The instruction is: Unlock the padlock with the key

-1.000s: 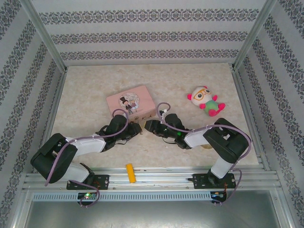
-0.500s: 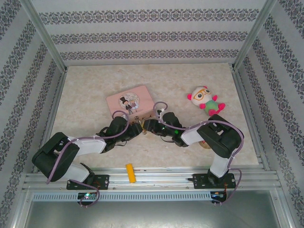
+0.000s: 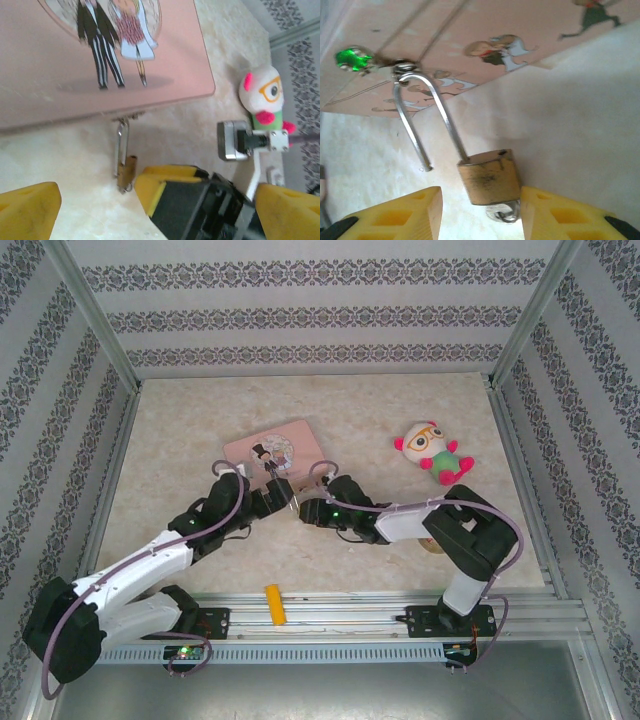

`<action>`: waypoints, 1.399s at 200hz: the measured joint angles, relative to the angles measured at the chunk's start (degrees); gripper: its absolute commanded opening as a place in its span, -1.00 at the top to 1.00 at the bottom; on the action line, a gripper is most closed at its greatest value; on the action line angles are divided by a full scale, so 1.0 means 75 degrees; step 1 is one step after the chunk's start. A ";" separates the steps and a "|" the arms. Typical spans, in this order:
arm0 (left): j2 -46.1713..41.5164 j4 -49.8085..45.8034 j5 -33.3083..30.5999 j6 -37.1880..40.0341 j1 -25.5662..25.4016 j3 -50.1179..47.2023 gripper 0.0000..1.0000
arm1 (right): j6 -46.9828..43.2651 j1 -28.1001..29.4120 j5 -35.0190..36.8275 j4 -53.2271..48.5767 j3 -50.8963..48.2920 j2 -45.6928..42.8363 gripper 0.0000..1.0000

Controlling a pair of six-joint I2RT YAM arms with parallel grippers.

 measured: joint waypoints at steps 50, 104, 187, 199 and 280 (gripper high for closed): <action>0.0303 -0.1046 -0.0676 0.0895 0.1084 0.0886 -0.99 | -0.1014 0.0557 0.1209 -0.2436 0.1480 -0.0073 0.04; 0.0973 -0.1411 -0.0851 0.1699 0.1842 0.1495 -0.99 | -0.1309 0.0580 0.1603 -0.3477 0.1743 0.0105 0.04; 0.2055 -0.1510 -0.0621 0.2159 0.2413 0.2189 -0.99 | -0.1690 0.0606 0.1617 -0.3998 0.2480 0.0761 0.03; 0.2057 -0.1510 -0.0612 0.2174 0.2425 0.2189 -0.99 | -0.1705 0.0606 0.1617 -0.4042 0.2573 0.0854 0.03; 0.2057 -0.1501 -0.0641 0.2218 0.2428 0.2189 -0.99 | -0.1985 0.0606 0.1632 -0.4310 0.2984 0.1338 0.24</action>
